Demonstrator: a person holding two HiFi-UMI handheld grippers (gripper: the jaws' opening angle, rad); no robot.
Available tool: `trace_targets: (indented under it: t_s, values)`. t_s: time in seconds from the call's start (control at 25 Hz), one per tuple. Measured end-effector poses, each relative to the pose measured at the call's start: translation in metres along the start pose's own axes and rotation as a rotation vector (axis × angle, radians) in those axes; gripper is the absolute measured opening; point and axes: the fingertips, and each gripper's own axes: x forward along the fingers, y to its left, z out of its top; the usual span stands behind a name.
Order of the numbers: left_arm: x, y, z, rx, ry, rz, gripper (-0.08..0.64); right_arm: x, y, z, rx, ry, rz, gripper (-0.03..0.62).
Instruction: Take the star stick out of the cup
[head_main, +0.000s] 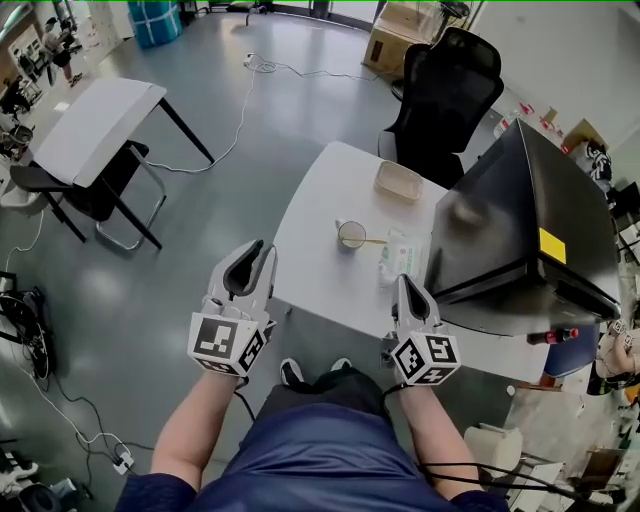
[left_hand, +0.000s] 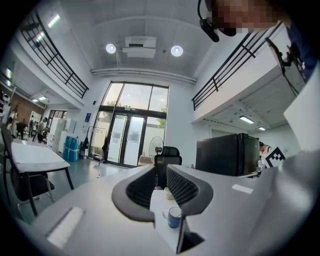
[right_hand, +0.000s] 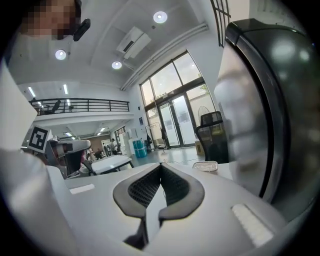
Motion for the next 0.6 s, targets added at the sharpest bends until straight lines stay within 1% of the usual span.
trace_targets:
  t_s: [0.24, 0.44, 0.6]
  values:
    - [0.022, 0.002, -0.016, 0.011, 0.036, -0.011, 0.073, 0.022, -0.007, -0.017, 0.059, 0.033, -0.004, 0.008]
    - [0.05, -0.016, -0.028, 0.054, 0.082, -0.047, 0.074, 0.04, -0.024, -0.024, 0.111, 0.053, 0.002, 0.008]
    - [0.078, -0.034, -0.039, 0.077, 0.116, -0.084, 0.074, 0.051, -0.035, -0.024, 0.126, 0.062, 0.021, 0.008]
